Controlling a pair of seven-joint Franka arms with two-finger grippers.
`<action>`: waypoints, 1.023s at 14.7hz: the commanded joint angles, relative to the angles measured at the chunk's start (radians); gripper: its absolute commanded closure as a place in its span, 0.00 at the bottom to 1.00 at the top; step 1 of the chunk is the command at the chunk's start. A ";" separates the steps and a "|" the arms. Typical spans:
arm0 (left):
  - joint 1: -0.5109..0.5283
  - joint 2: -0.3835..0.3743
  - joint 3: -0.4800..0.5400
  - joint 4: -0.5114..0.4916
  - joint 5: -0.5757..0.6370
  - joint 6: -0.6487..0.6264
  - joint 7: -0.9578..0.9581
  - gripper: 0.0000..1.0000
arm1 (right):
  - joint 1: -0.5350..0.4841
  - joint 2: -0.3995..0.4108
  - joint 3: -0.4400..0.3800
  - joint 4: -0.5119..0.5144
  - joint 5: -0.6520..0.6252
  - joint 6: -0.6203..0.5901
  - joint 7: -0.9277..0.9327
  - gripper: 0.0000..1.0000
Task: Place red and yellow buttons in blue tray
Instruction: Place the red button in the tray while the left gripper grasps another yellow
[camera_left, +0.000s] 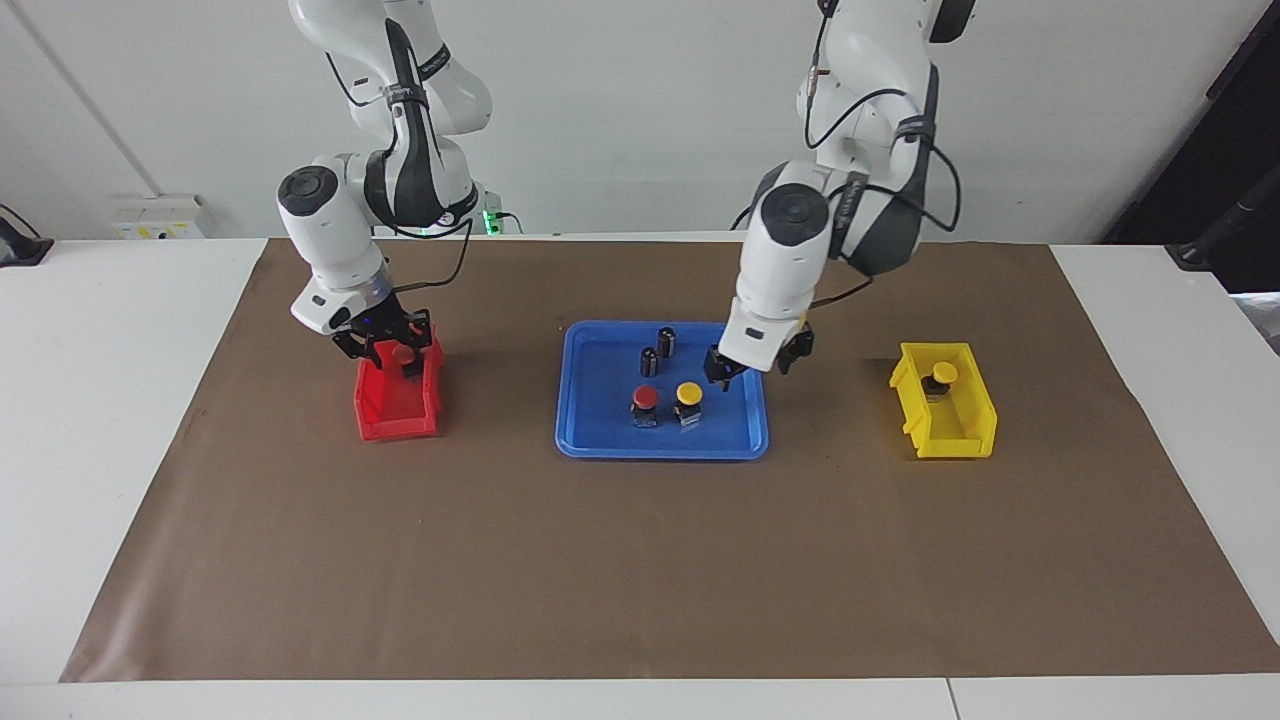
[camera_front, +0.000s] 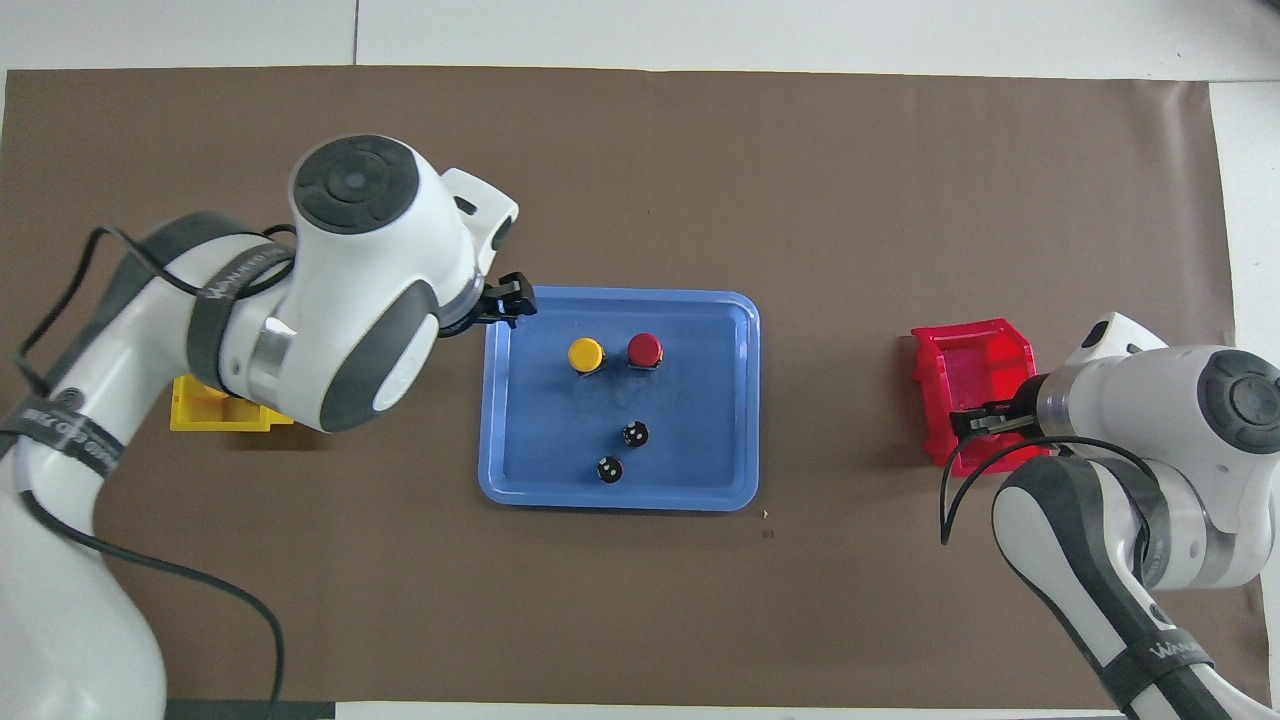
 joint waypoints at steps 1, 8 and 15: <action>0.160 -0.057 -0.007 -0.023 0.003 -0.066 0.221 0.00 | -0.011 -0.005 0.008 -0.024 0.019 0.037 -0.015 0.38; 0.383 -0.224 -0.007 -0.260 0.017 0.068 0.524 0.09 | -0.010 0.002 0.008 -0.004 0.019 0.030 -0.020 0.72; 0.427 -0.258 -0.005 -0.432 0.017 0.260 0.589 0.27 | -0.008 0.132 0.010 0.420 0.006 -0.387 -0.020 0.72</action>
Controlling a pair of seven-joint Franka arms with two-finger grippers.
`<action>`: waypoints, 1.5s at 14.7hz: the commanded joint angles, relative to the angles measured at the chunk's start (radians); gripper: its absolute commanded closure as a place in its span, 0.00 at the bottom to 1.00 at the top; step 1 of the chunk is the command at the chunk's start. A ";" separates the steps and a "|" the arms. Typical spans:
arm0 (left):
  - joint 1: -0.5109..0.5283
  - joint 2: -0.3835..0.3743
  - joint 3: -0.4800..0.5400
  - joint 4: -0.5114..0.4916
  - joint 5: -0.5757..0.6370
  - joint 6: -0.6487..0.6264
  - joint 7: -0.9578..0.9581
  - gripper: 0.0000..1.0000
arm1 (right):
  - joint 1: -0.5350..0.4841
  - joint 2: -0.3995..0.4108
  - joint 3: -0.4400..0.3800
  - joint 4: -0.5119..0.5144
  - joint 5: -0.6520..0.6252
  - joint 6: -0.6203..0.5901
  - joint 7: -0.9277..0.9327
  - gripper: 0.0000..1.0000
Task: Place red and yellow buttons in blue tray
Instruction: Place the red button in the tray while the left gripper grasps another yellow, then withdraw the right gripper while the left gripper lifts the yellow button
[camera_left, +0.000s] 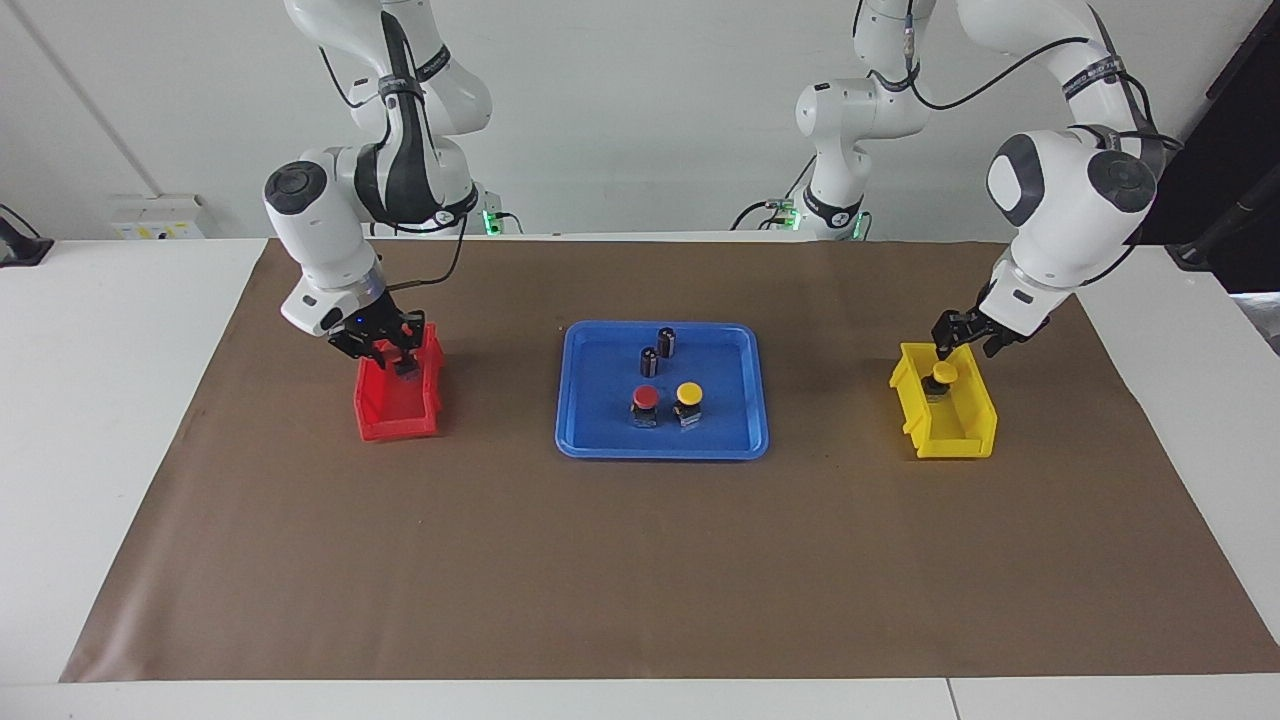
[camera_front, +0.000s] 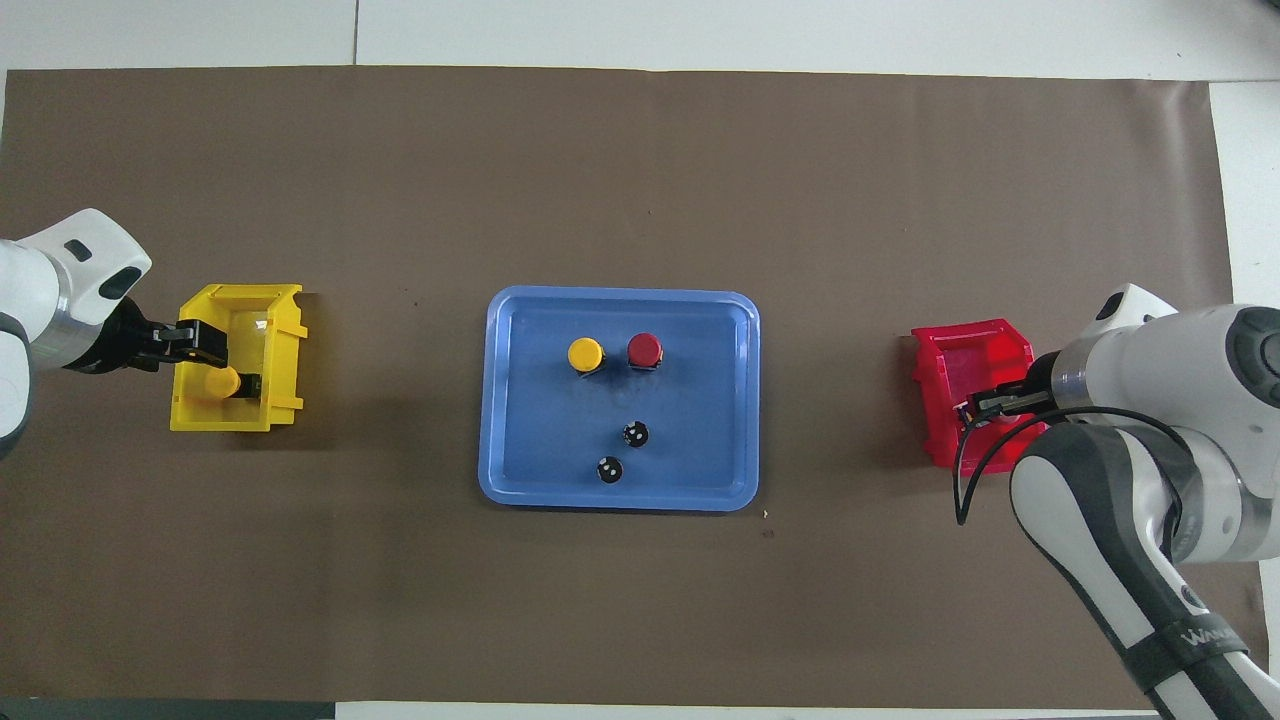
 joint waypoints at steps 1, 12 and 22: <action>0.035 -0.032 -0.014 -0.096 0.016 0.113 0.019 0.27 | -0.006 0.113 0.012 0.249 0.006 -0.176 -0.012 0.72; 0.033 0.008 -0.014 -0.162 0.016 0.241 0.014 0.27 | 0.428 0.330 0.040 0.389 -0.004 0.053 0.707 0.73; 0.035 -0.001 -0.014 -0.230 0.016 0.296 0.005 0.35 | 0.431 0.394 0.040 0.357 -0.030 0.172 0.713 0.71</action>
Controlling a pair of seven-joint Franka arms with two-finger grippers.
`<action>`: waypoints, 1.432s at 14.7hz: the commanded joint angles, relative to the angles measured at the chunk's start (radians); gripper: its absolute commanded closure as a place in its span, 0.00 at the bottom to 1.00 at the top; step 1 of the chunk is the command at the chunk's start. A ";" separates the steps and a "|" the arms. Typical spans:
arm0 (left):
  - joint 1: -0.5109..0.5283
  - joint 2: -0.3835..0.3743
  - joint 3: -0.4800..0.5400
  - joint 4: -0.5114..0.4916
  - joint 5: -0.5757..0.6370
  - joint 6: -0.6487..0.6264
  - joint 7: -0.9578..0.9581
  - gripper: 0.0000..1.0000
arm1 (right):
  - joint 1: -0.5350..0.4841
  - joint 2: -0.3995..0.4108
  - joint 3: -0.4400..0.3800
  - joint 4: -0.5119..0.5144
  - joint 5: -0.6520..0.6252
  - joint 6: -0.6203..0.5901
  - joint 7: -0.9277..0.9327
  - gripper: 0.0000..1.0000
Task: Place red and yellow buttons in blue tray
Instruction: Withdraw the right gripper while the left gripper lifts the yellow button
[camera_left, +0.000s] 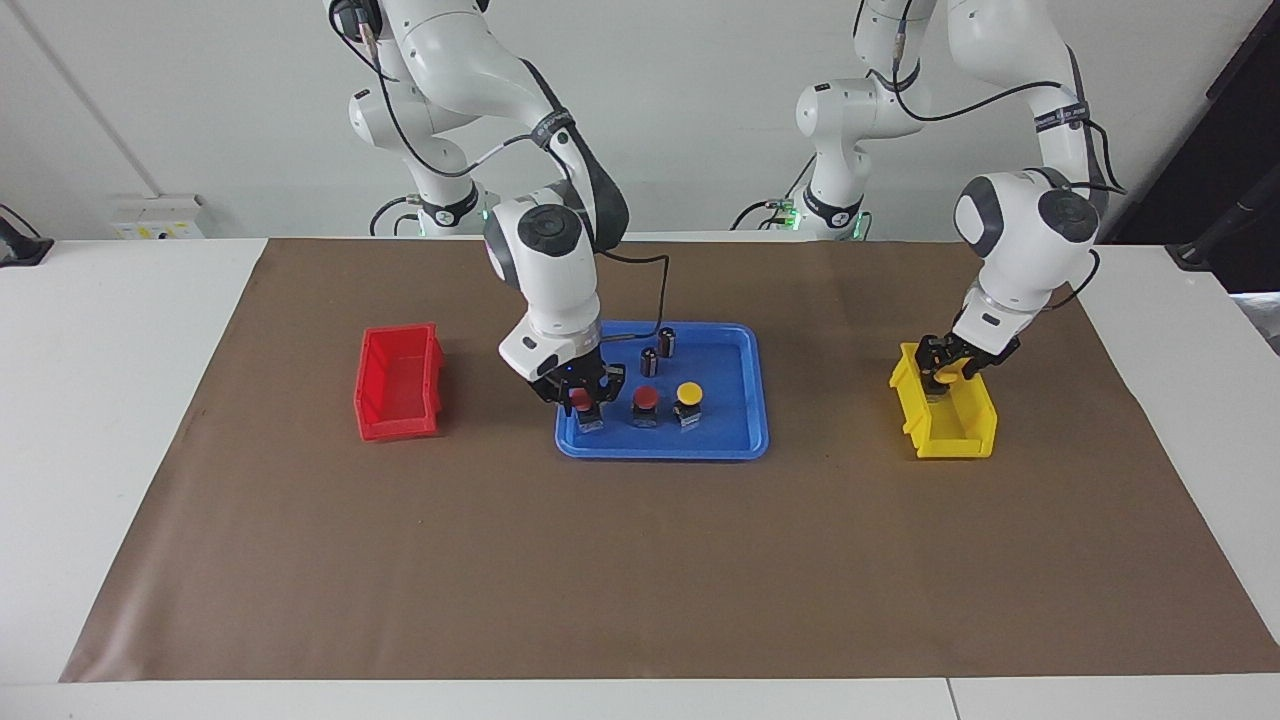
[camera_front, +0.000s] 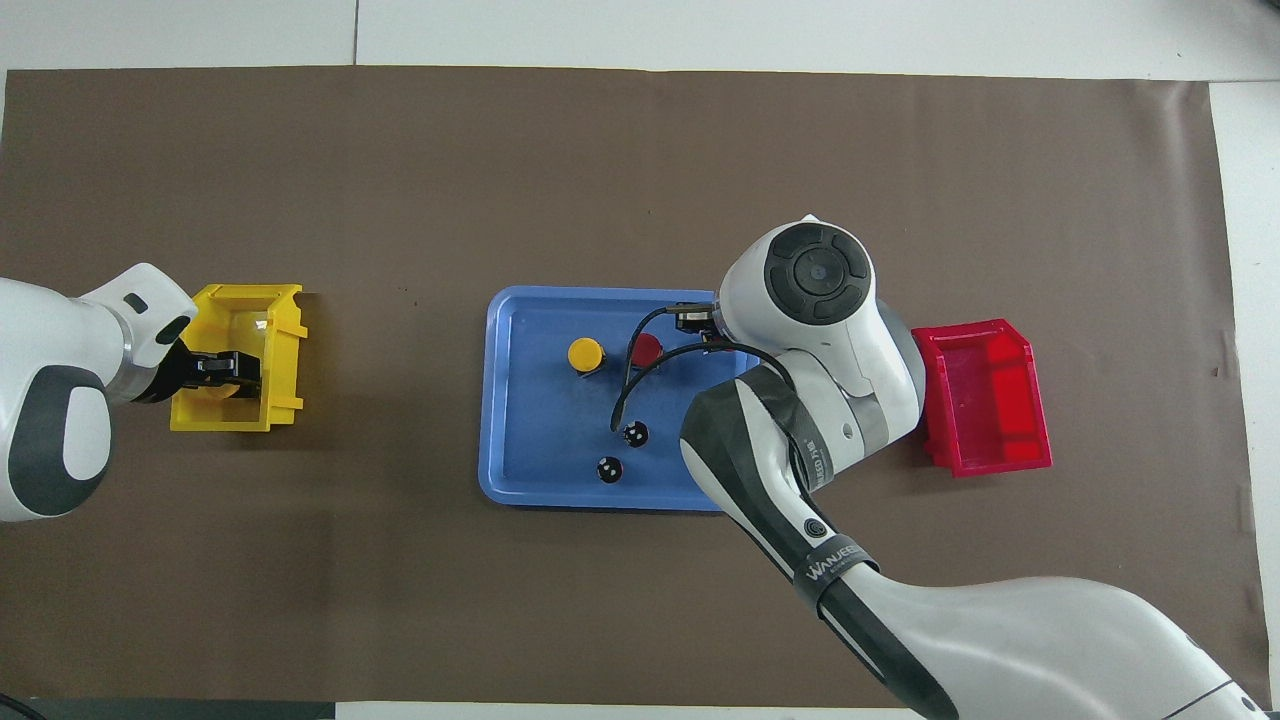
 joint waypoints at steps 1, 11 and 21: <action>0.016 -0.019 -0.011 -0.032 0.016 0.030 -0.004 0.61 | 0.000 -0.001 0.005 -0.013 -0.019 0.018 0.016 0.68; 0.031 0.031 -0.011 0.323 0.014 -0.365 -0.008 0.99 | -0.039 -0.021 -0.004 0.102 -0.020 -0.092 0.018 0.00; -0.485 0.158 -0.017 0.388 -0.023 -0.206 -0.826 0.99 | -0.358 -0.315 -0.006 0.191 -0.015 -0.608 -0.357 0.00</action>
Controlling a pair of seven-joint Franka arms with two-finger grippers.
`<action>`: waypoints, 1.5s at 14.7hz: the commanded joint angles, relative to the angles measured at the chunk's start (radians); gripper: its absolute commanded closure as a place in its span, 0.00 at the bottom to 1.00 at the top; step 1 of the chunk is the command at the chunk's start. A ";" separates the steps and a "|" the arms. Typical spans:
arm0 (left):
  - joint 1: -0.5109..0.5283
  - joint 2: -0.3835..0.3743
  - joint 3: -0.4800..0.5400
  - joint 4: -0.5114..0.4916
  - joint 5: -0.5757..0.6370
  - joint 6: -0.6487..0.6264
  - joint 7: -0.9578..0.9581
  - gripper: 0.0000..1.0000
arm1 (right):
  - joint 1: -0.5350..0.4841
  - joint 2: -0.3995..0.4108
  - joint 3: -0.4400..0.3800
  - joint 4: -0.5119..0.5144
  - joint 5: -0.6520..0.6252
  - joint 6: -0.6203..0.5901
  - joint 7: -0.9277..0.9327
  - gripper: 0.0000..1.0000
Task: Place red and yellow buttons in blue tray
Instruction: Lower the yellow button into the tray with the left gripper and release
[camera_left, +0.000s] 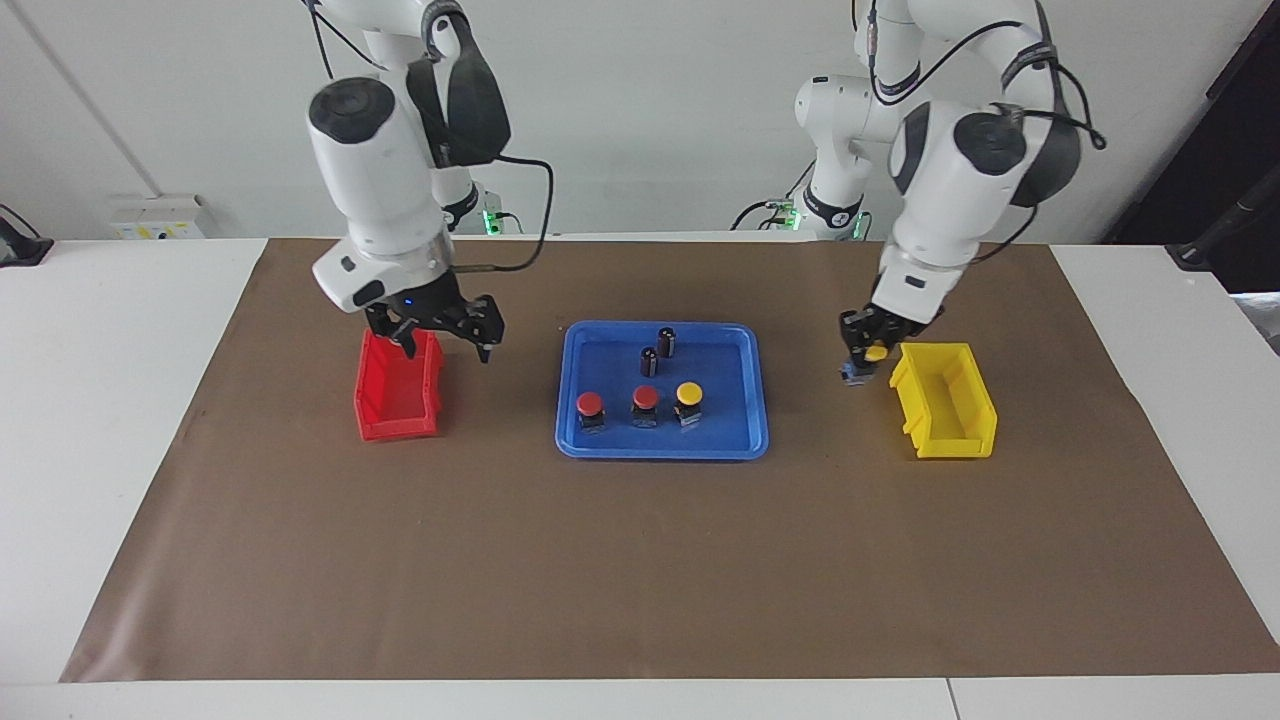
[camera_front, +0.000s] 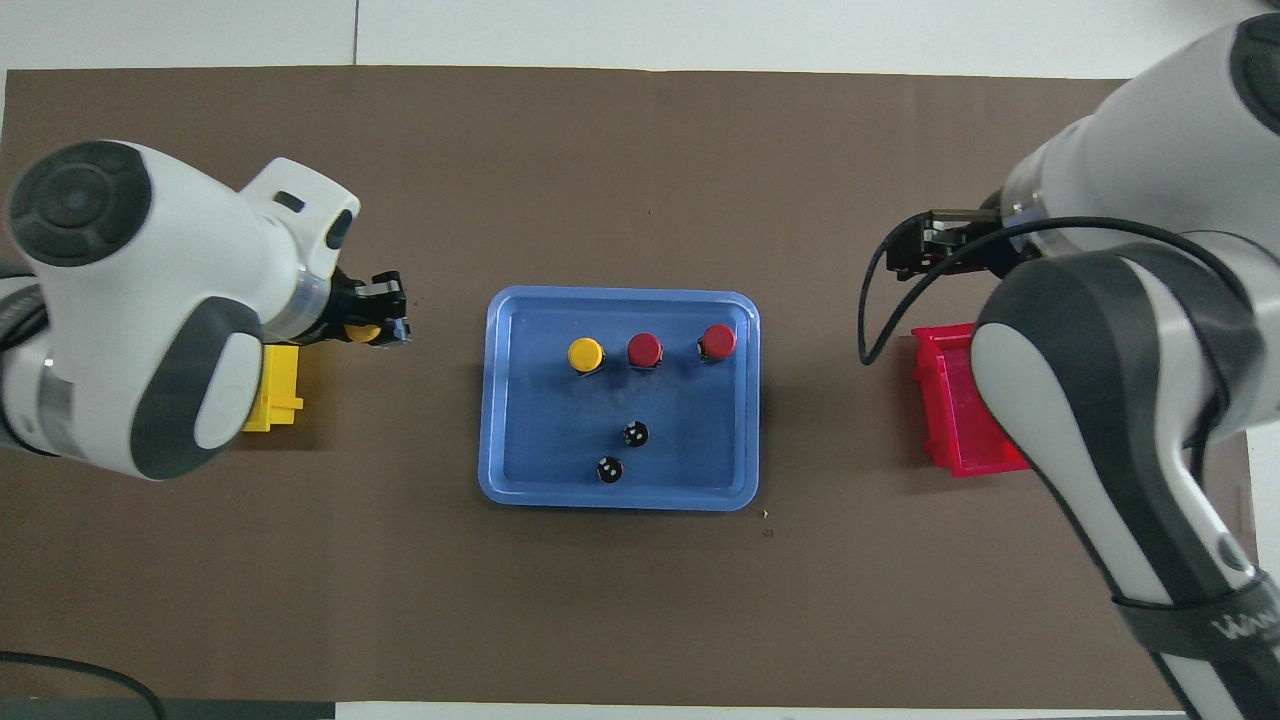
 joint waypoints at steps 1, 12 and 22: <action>-0.095 0.091 0.021 0.016 -0.006 0.064 -0.139 0.99 | -0.087 -0.078 0.013 -0.005 -0.007 -0.108 -0.115 0.00; -0.150 0.226 0.018 0.059 0.050 0.118 -0.236 0.99 | -0.273 -0.061 -0.009 0.096 -0.047 -0.240 -0.367 0.00; -0.164 0.240 0.018 0.052 0.053 0.148 -0.241 0.96 | -0.270 -0.063 -0.009 0.093 -0.047 -0.248 -0.365 0.00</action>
